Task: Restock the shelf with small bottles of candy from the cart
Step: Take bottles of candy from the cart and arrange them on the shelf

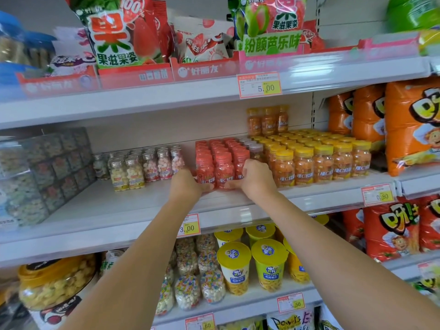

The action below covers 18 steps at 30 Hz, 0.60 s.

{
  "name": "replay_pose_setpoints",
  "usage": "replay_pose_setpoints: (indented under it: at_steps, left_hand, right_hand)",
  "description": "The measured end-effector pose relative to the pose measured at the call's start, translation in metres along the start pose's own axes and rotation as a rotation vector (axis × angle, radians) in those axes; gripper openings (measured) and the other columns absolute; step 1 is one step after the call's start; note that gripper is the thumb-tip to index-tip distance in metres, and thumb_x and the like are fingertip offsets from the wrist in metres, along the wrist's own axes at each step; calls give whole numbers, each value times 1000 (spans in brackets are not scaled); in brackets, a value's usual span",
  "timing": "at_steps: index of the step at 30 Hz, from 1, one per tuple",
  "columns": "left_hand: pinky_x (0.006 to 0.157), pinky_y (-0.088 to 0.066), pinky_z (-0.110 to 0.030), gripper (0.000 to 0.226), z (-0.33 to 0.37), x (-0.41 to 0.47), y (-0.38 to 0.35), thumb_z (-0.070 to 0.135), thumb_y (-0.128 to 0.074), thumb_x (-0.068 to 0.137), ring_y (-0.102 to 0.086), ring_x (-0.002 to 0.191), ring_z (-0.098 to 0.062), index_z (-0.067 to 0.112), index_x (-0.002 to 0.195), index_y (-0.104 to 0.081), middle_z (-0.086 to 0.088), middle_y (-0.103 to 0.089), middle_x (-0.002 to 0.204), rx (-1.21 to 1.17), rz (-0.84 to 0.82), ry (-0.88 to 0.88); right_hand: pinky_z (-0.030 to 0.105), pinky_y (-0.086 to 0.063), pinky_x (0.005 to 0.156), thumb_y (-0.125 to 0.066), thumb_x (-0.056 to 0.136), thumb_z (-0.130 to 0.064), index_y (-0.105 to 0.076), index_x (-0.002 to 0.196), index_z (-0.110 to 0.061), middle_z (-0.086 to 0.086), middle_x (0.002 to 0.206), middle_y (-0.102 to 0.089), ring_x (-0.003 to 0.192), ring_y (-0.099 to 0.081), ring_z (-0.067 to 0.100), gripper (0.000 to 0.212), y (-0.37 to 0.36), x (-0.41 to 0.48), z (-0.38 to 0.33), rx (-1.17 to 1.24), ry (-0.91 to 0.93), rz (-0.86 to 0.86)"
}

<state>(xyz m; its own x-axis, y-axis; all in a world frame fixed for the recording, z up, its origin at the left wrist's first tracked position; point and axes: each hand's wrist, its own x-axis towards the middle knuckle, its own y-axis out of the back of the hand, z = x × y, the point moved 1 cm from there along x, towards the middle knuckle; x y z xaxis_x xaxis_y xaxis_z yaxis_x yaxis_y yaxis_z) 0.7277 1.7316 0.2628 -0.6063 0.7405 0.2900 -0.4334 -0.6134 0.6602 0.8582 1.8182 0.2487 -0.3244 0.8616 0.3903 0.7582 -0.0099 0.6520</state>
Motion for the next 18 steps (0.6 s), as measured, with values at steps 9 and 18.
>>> replay_pose_setpoints:
  at_steps: [9, 18]
  left_hand:
    - [71, -43, -30, 45, -5, 4, -2, 28, -81, 72, -58, 86, -21, 5, 103, -57, -10, -67, 105, 28, 30, 6]
    - [67, -38, -34, 48, 9, -34, 6, 32, -58, 92, -59, 99, -34, -1, 123, -41, -17, -57, 117, 352, 281, -215]
  right_hand:
    - [29, -40, 65, -83, 69, -37, -45, 80, -21, 2, 87, -60, 77, -52, 18, 43, -5, 1, 3, -2, 21, 82]
    - [27, -24, 51, -80, 72, -36, -37, 57, -20, -8, 60, -41, 57, -40, 7, 49, 11, -19, 1, 83, 209, 101]
